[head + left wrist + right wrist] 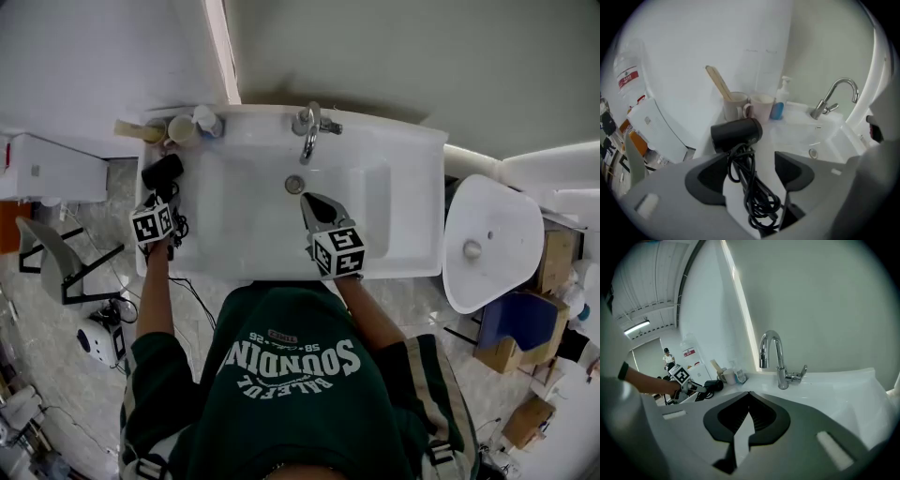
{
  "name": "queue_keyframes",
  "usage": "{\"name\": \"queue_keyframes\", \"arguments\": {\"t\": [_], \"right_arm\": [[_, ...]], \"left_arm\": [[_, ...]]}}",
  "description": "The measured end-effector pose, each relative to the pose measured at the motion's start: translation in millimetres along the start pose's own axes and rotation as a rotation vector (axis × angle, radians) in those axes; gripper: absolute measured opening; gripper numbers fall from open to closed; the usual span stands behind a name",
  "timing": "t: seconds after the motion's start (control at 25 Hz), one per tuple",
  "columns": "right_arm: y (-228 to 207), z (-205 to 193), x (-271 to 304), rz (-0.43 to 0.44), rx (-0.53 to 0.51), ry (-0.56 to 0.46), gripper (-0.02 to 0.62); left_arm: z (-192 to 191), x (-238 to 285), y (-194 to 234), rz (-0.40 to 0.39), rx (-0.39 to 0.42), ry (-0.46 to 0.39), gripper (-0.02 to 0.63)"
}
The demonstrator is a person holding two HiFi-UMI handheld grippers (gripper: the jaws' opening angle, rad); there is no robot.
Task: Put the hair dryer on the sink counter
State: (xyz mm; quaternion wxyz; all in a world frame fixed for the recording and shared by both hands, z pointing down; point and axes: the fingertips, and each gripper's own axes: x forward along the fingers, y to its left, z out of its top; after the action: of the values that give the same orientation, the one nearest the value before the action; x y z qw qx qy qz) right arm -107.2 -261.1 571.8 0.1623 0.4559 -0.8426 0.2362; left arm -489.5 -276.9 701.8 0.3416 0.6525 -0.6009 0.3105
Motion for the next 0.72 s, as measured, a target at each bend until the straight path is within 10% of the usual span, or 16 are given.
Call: {"name": "queue_keyframes", "arguments": {"t": [0.36, 0.72], "right_arm": [[-15.5, 19.9, -7.4, -0.031, -0.005, -0.054, 0.005], [-28.8, 41.3, -18.8, -0.061, -0.021, -0.109, 0.005]], "left_arm": [[57.8, -52.5, -91.2, -0.146, 0.131, -0.199, 0.340], [93.6, -79.7, -186.3, -0.316, 0.180, -0.346, 0.120]]}}
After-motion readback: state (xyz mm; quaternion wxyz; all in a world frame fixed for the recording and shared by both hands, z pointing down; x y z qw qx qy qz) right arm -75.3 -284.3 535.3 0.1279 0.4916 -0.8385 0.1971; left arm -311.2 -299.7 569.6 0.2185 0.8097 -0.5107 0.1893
